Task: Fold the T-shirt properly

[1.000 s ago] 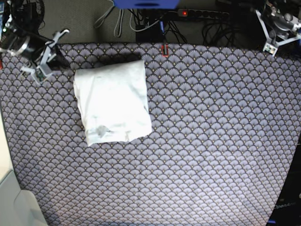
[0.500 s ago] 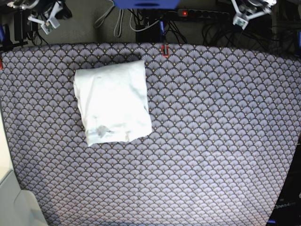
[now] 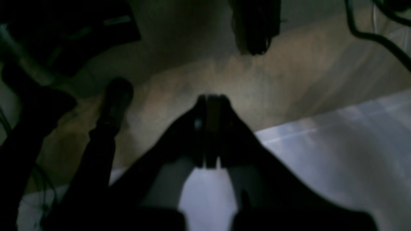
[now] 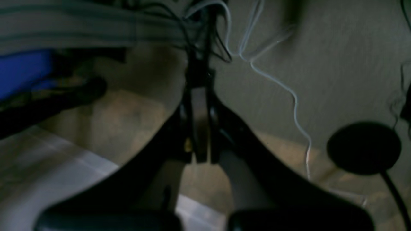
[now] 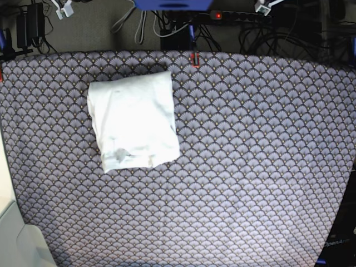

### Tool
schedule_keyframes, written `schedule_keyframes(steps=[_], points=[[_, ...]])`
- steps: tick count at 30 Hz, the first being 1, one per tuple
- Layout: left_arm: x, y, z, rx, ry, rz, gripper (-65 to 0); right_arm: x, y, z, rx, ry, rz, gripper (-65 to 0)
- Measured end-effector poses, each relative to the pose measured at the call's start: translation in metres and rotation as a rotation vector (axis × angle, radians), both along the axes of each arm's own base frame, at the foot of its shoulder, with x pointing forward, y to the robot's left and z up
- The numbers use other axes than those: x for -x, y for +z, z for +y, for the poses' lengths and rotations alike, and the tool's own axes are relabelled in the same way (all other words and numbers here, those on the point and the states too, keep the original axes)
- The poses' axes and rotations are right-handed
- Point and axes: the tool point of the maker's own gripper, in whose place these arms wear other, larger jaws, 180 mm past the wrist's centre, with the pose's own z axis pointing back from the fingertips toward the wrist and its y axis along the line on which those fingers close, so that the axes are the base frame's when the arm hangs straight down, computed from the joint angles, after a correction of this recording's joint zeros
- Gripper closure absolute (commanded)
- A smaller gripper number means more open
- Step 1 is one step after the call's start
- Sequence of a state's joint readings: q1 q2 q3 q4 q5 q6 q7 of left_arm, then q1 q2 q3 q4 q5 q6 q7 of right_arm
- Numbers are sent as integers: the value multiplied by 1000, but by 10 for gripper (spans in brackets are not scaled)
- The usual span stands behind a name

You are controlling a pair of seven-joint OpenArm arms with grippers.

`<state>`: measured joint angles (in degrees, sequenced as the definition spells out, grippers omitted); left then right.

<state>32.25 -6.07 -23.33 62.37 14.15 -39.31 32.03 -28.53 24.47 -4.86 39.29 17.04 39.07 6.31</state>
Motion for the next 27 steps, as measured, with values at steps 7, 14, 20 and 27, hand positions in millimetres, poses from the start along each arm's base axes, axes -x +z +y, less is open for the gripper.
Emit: schedule_keyframes(steps=[7,14,20,27], points=[[-24,-47,-23,19,148,83,-6,-21,-48,1,135,-70,24,0],[-57,-83,1,-231,378,-51,-6,-17,-69,9,298,-118,40,0],[-76,-85,13,-346,405,-84,-5,-30,-74,17,386,-120,8,0],[-97,-85,1,-387,433,-127,-5,-44,-73,2,461,-121,-14,0]])
